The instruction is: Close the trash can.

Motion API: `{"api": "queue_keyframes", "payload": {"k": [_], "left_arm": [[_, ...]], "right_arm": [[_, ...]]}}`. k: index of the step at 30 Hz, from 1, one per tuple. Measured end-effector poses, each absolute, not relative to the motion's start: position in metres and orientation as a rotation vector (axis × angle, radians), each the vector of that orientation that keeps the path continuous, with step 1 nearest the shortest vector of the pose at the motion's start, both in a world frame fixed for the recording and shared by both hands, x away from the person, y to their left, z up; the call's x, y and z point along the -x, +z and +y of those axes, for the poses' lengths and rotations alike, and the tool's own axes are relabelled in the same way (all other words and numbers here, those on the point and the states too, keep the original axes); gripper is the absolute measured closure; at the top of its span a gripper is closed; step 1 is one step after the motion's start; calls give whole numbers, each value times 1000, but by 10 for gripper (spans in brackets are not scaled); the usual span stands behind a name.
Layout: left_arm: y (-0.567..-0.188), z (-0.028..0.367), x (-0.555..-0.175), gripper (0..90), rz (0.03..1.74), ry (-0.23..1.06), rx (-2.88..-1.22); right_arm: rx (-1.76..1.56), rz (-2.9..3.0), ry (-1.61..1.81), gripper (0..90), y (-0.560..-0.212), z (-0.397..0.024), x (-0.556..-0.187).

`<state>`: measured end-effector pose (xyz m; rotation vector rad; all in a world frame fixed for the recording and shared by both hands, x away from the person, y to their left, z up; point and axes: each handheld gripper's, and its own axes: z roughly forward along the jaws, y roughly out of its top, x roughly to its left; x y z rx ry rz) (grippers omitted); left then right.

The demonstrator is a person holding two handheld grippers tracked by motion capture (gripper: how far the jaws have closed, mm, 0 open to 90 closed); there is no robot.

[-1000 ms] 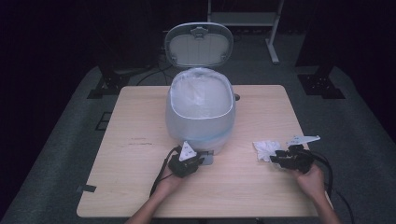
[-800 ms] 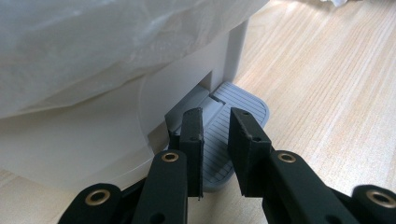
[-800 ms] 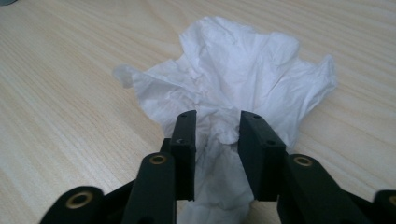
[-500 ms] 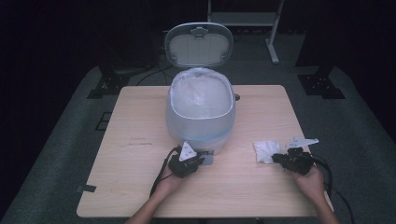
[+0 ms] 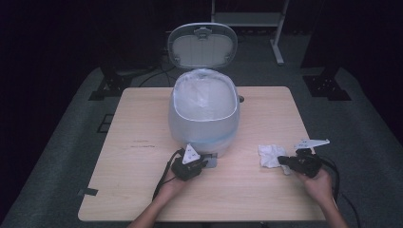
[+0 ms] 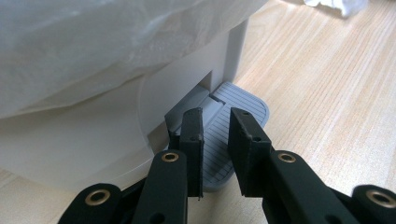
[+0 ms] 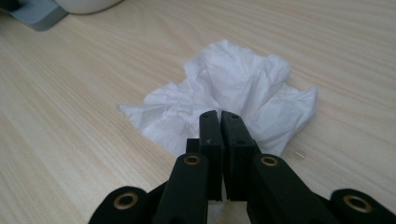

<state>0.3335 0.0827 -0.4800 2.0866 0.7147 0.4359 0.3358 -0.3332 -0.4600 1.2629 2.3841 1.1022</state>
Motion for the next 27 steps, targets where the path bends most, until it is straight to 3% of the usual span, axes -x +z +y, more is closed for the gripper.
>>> {"api": "queue_keyframes", "payload": {"k": [27], "left_arm": [[-480, 83, -333, 755, 715, 438, -2084]], "right_arm": [[-1219, 2365, 1183, 876, -399, -335, -326]]}}
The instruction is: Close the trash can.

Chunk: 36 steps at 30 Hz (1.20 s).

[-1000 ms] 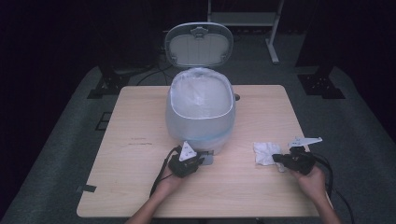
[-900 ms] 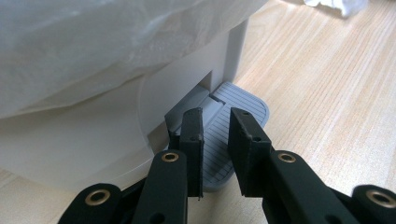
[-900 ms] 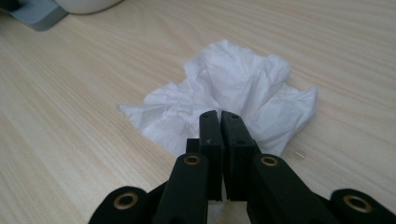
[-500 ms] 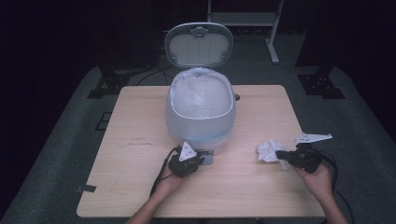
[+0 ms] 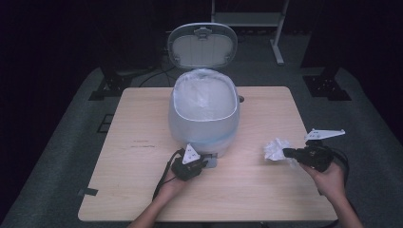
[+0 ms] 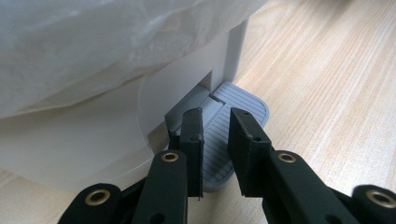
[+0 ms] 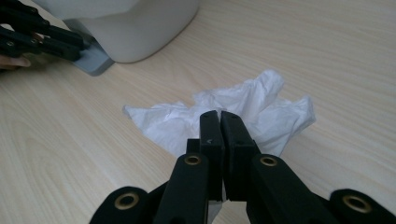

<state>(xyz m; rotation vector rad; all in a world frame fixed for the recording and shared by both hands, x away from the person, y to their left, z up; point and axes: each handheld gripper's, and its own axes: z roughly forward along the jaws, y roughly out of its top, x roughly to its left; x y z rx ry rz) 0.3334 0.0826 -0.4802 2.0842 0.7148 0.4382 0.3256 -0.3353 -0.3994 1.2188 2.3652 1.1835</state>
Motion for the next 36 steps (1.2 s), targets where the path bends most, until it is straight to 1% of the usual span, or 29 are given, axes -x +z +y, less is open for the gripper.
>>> {"api": "queue_keyframes", "payload": {"k": [21, 36], "left_arm": [[-480, 83, -333, 755, 714, 437, -2087], [-480, 83, -334, 755, 716, 435, -2082]], "right_arm": [[-1099, 2378, 1267, 876, -330, -318, -323], [-1050, 2398, 1289, 875, -299, -299, -328]]}}
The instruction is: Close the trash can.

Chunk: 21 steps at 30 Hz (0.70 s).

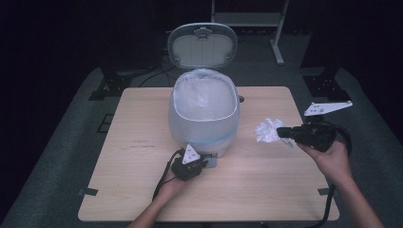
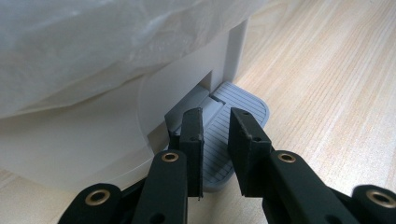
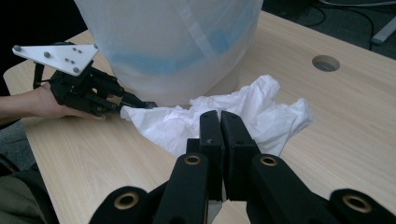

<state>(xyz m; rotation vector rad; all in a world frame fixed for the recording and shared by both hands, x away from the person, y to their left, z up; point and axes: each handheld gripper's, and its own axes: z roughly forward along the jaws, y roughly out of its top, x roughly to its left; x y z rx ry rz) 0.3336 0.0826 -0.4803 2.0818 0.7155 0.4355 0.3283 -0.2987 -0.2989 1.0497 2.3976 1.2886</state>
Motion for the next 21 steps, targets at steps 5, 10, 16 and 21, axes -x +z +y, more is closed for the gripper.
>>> {"api": "queue_keyframes", "payload": {"k": [5, 10, 16, 21], "left_arm": [[-480, 83, -334, 755, 715, 434, -2084], [-480, 83, -334, 755, 714, 432, -2087], [-480, 83, -334, 755, 715, 431, -2089], [-480, 83, -334, 754, 713, 433, -2091]], "right_arm": [[-1026, 2395, 1304, 876, -289, -295, -328], [-1017, 2397, 1318, 875, -280, -292, -329], [-989, 2404, 1315, 875, -269, -286, -331], [-963, 2404, 1318, 876, -258, -282, -332]]}}
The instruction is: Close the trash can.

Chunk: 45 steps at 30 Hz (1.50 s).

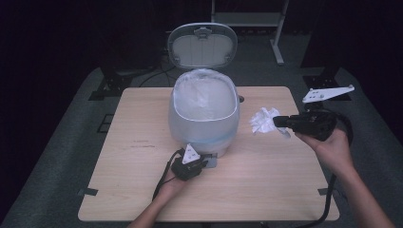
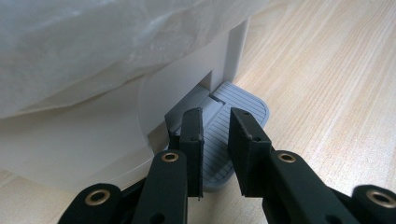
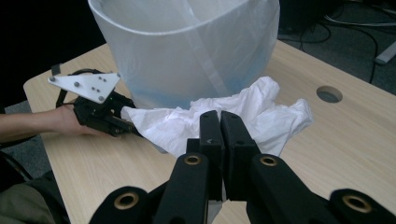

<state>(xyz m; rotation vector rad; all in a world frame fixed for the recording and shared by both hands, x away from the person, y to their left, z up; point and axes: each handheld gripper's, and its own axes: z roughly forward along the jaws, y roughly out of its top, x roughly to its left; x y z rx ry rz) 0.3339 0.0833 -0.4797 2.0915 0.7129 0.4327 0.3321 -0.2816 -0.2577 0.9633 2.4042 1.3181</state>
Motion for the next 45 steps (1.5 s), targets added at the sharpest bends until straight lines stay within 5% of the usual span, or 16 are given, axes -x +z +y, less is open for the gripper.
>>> {"api": "queue_keyframes", "payload": {"k": [45], "left_arm": [[-480, 83, -334, 755, 716, 430, -2088]], "right_arm": [[-861, 2411, 1311, 875, -192, -246, -349]]}}
